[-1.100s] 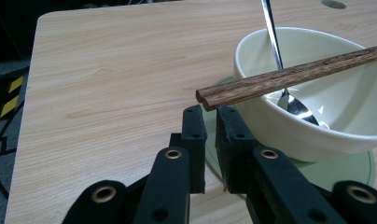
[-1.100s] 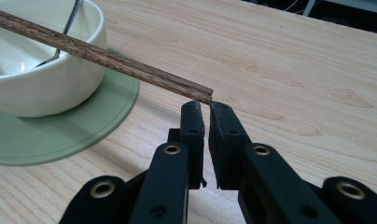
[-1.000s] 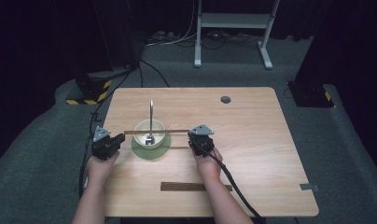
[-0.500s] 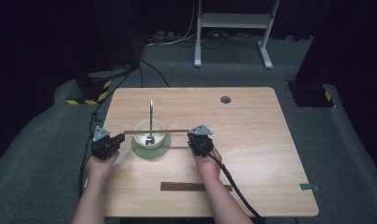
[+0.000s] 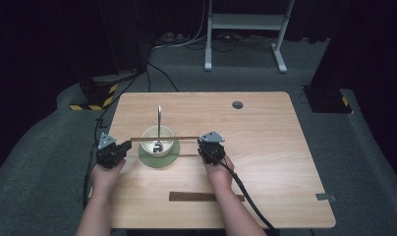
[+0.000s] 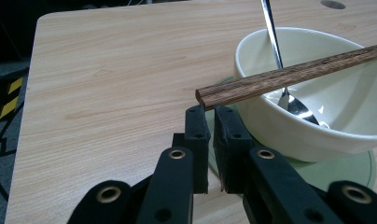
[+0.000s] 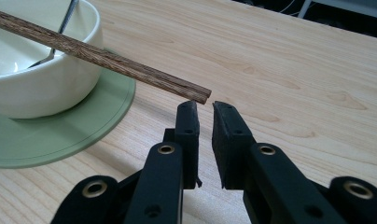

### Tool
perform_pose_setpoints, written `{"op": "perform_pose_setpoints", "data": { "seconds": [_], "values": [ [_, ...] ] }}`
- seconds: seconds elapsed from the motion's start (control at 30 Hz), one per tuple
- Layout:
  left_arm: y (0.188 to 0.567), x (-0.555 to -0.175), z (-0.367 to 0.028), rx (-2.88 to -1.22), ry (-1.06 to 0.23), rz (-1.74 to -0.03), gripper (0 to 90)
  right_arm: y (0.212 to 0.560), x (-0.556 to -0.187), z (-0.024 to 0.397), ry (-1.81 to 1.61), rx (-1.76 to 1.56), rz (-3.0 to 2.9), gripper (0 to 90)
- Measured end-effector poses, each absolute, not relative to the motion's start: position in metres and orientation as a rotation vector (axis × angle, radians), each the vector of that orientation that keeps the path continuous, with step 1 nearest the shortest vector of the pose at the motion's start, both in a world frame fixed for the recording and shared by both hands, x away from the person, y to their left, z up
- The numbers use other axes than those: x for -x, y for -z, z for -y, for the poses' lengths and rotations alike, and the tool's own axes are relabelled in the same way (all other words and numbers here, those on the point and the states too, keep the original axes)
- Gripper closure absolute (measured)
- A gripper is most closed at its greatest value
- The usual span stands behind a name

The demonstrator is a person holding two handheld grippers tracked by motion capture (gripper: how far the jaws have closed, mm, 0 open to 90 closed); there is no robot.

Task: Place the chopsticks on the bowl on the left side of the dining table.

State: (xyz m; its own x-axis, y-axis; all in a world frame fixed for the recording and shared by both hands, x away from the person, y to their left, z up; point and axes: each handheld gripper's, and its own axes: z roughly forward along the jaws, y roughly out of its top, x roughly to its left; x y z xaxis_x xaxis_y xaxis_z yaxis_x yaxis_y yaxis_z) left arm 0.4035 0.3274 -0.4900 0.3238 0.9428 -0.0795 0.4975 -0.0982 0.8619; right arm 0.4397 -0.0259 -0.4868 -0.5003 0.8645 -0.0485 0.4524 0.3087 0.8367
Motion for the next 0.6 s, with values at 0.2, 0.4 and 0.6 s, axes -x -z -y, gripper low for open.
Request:
{"op": "perform_pose_setpoints", "data": {
  "seconds": [0.2,0.4,0.6],
  "values": [
    [0.4904,-0.4038,-0.3276,-1.733,-0.651,-1.295,84.0,0.4877,-0.4401,0.0255,-1.087,-1.154,-2.077,80.5],
    [0.4931,-0.4036,-0.3324,-1.726,-0.659,-1.313,80.3,0.4872,-0.4377,0.0263,-1.092,-1.146,-2.088,76.6],
    [0.4936,-0.4001,-0.3309,-1.731,-0.665,-1.323,75.4,0.4858,-0.4315,0.0313,-1.094,-1.134,-2.086,63.0]
  ]
}}
